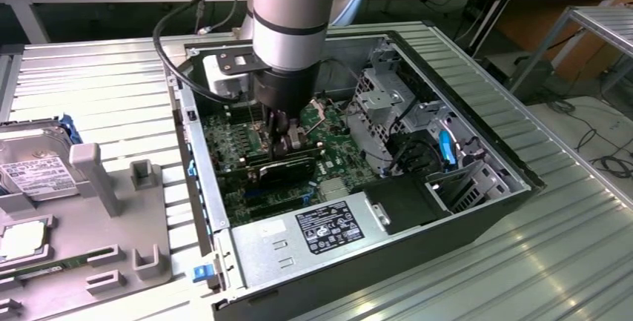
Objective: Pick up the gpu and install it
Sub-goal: 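Press down on the gpu until it lock into place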
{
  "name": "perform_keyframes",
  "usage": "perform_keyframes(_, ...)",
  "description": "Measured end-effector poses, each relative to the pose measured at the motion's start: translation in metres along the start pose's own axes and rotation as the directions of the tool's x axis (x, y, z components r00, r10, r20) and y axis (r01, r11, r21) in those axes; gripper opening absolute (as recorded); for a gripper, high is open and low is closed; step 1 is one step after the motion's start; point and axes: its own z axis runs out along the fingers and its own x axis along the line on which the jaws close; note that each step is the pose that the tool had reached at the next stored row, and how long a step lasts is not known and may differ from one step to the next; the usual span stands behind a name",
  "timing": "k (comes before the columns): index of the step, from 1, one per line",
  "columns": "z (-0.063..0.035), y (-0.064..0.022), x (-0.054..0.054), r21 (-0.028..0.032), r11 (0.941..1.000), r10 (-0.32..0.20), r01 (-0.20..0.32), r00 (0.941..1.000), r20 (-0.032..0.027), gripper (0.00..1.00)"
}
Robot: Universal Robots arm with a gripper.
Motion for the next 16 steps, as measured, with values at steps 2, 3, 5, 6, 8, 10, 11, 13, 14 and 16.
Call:
perform_keyframes(2, -0.0059, -0.0001, 0.0000, -0.0006, 1.0000, 0.000, 0.000, 1.0000, -0.0001, 0.11)
perform_keyframes(3, -0.0070, -0.0004, 0.0000, -0.0007, 1.0000, 0.000, 0.000, 1.0000, -0.0001, 0.11)
perform_keyframes(5, -0.0093, -0.0009, -0.0007, -0.0008, 1.0000, 0.000, 0.000, 1.0000, -0.0001, 0.11)
perform_keyframes(6, -0.0103, -0.0012, -0.0009, -0.0010, 1.0000, 0.000, 0.000, 1.0000, -0.0002, 0.11)
perform_keyframes(8, -0.0113, -0.0014, -0.0011, -0.0011, 1.0000, 0.000, 0.000, 1.0000, 0.0000, 0.11)
perform_keyframes(10, -0.0114, -0.0015, -0.0012, -0.0012, 1.0000, 0.000, 0.000, 1.0000, 0.0003, 0.11)
perform_keyframes(11, -0.0114, -0.0015, -0.0011, -0.0012, 1.0000, 0.000, 0.000, 1.0000, 0.0003, 0.11)
perform_keyframes(13, -0.0115, -0.0015, -0.0011, -0.0013, 1.0000, 0.000, 0.000, 1.0000, 0.0001, 0.11)
perform_keyframes(14, -0.0115, -0.0015, -0.0012, -0.0013, 1.0000, 0.000, 0.000, 1.0000, 0.0000, 0.11)
perform_keyframes(16, -0.0115, -0.0015, -0.0012, -0.0013, 1.0000, 0.000, 0.000, 1.0000, 0.0000, 0.11)
